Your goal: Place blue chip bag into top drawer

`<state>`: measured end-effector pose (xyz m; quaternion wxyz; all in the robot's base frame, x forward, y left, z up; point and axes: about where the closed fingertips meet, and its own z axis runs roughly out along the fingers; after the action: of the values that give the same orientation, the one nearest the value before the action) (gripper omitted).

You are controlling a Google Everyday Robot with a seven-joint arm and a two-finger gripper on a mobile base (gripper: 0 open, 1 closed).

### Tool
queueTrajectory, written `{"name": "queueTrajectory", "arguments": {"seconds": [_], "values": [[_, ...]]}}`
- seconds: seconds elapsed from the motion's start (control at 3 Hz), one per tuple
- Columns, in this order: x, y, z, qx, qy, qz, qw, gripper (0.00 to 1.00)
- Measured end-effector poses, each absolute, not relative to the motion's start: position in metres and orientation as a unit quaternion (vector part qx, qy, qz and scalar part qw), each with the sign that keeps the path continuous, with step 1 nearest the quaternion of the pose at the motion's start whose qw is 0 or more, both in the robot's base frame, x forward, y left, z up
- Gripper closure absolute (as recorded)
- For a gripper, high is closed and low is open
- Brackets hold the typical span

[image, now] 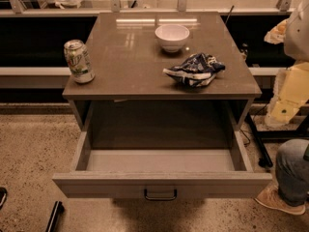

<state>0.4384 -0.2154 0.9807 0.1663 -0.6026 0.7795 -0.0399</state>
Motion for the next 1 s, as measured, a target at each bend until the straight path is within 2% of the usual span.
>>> {"name": "queueTrajectory", "arguments": {"seconds": [0.33, 1.0], "values": [[0.439, -0.215, 0.981, -0.603, 0.779, -0.04, 0.166, 0.0], [0.495, -0.197, 0.971, -0.617, 0.749, -0.066, 0.232, 0.0]]}}
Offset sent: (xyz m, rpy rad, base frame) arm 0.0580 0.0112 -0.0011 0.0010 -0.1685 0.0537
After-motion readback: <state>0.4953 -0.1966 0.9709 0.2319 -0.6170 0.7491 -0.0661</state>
